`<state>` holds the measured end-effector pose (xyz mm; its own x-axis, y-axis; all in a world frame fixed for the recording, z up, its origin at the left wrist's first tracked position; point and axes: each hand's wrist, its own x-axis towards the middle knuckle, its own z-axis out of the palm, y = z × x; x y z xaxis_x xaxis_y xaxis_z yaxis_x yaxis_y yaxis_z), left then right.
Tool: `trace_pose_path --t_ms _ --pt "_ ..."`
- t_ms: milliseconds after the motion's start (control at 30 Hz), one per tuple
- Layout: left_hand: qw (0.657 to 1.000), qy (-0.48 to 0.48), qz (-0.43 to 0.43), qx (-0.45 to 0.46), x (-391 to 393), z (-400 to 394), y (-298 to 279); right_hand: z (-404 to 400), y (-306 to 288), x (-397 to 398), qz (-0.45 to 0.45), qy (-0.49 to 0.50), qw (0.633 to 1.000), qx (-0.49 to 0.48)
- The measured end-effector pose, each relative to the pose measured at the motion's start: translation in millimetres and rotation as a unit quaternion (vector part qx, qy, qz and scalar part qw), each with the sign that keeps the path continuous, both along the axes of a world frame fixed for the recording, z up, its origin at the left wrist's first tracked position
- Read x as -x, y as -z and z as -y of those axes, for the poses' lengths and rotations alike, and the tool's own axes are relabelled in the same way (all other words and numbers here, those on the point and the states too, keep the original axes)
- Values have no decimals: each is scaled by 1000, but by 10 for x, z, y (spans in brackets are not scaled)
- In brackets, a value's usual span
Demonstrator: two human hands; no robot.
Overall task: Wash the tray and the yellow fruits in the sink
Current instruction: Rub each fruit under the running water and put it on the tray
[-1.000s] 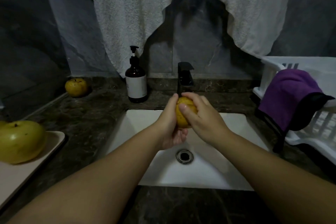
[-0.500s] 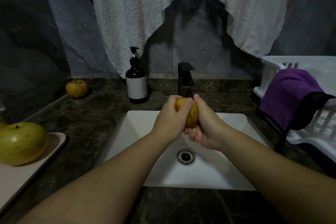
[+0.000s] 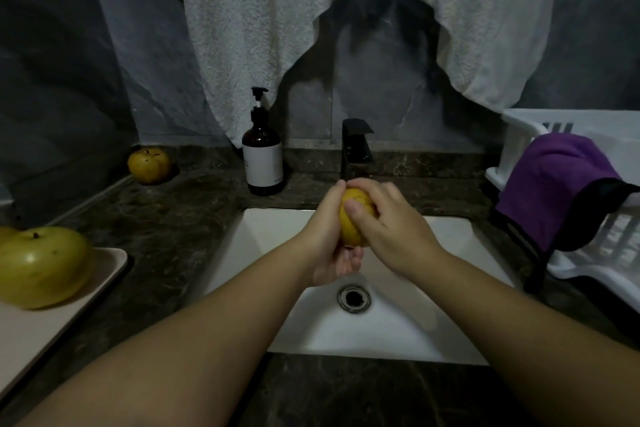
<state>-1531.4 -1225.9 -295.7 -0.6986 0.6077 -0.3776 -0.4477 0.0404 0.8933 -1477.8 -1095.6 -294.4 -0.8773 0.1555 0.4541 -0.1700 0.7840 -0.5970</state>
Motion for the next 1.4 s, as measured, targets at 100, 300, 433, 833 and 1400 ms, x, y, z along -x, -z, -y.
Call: trace_pose_path --t_ms 100,300,433,833,1400 --pt "995 -51 -87 -12 10 -30 21 20 -15 38 35 -8 993 108" --pt "969 -79 -230 52 11 -76 29 80 -22 23 120 52 955 268" --pt "996 -14 77 -32 -44 0 -42 -33 -3 25 3 -9 1000 -18" --pt "997 -34 58 -31 -67 -16 -65 -3 -21 -7 4 24 998 -51" --pt "988 -33 88 -126 -41 7 -49 -90 59 72 89 -61 994 -1"
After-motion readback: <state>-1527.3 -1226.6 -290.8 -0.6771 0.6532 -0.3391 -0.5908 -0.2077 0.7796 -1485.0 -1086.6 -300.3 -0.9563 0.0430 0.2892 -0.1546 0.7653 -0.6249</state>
